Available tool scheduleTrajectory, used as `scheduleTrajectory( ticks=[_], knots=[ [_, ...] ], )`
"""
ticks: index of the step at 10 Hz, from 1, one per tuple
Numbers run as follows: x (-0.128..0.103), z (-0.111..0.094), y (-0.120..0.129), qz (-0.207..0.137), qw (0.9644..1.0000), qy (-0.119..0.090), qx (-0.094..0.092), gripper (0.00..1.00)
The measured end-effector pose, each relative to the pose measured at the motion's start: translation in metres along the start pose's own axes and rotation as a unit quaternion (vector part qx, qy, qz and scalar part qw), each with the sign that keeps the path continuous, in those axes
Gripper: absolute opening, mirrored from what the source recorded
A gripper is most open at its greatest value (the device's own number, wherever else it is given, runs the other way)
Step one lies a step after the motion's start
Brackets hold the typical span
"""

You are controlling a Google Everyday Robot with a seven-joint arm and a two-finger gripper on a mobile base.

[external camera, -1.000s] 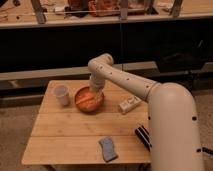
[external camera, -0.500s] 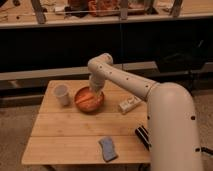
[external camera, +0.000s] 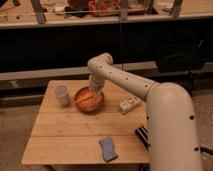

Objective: Place the pepper in the ceramic bowl

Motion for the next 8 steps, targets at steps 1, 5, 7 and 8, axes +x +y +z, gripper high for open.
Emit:
scheduleTrajectory(
  ticks=[1, 5, 7, 8],
  knots=[
    [0.0000, 0.0007, -0.0003, 0.000, 1.0000, 0.000, 0.000, 0.17],
    [0.0004, 0.0015, -0.0010, 0.000, 1.0000, -0.001, -0.001, 0.17],
    [0.0002, 0.0018, -0.0017, 0.001, 1.0000, -0.001, -0.001, 0.19],
    [0.0000, 0.0021, -0.0018, 0.001, 1.0000, -0.002, -0.002, 0.24]
  ],
)
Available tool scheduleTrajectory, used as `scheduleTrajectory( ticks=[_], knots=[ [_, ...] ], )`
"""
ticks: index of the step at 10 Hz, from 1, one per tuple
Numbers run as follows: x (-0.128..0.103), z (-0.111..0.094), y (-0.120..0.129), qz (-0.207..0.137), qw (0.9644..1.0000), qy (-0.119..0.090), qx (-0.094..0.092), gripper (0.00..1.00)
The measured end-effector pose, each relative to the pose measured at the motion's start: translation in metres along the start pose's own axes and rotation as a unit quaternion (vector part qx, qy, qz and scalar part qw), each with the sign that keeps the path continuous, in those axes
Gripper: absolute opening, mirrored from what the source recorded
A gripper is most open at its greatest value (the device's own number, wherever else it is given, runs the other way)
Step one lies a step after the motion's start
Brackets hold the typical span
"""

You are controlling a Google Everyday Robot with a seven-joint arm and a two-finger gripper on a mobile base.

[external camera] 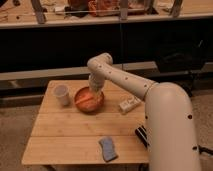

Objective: Place the pepper in the ceramic bowl

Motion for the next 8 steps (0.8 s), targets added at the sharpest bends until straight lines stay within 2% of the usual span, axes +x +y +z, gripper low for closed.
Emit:
scheduleTrajectory(
  ticks=[8],
  knots=[
    [0.0003, 0.0017, -0.0014, 0.001, 1.0000, -0.001, -0.002, 0.25]
  ],
)
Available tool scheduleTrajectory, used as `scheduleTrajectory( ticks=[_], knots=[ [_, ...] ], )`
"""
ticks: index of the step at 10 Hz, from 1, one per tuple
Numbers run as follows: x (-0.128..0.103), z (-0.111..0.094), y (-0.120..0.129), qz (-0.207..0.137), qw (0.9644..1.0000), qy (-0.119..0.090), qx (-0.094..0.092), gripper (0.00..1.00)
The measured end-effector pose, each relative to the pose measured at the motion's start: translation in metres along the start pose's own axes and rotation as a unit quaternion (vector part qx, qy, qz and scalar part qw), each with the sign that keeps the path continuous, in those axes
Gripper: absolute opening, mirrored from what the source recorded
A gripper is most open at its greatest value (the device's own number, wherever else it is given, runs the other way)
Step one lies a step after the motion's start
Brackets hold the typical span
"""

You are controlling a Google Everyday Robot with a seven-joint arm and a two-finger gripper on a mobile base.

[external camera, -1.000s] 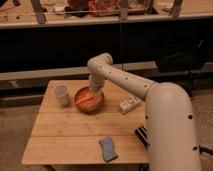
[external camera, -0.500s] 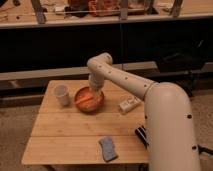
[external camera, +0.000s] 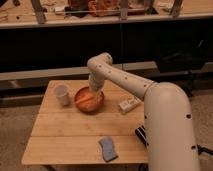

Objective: Place the pepper in the ceramic bowl

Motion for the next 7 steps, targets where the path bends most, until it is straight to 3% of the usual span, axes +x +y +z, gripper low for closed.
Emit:
scheduleTrajectory(
  ticks=[7],
  knots=[
    [0.0011, 0.0018, -0.0008, 0.001, 1.0000, -0.001, -0.002, 0.25]
  ],
)
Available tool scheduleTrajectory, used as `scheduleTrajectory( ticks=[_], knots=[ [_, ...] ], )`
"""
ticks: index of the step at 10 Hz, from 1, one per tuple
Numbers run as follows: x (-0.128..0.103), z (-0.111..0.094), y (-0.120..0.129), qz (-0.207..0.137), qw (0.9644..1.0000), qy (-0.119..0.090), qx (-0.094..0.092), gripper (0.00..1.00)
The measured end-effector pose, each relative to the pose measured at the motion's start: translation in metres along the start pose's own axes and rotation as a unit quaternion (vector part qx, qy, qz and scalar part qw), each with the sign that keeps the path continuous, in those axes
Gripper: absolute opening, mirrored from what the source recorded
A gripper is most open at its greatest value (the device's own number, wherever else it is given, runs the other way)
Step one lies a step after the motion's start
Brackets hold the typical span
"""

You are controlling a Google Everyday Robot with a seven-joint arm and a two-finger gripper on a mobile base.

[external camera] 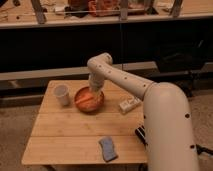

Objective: Place the pepper in the ceramic bowl

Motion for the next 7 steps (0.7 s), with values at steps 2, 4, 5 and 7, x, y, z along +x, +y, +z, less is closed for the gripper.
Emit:
scheduleTrajectory(
  ticks=[2, 4, 5, 7],
  knots=[
    [0.0002, 0.0005, -0.0002, 0.000, 1.0000, -0.001, -0.001, 0.31],
    [0.0005, 0.0010, -0.0004, 0.000, 1.0000, -0.001, -0.001, 0.33],
    [0.0007, 0.0010, -0.0006, 0.001, 1.0000, -0.001, -0.001, 0.33],
    [0.0010, 0.0017, -0.0008, 0.001, 1.0000, -0.001, -0.002, 0.33]
  ],
)
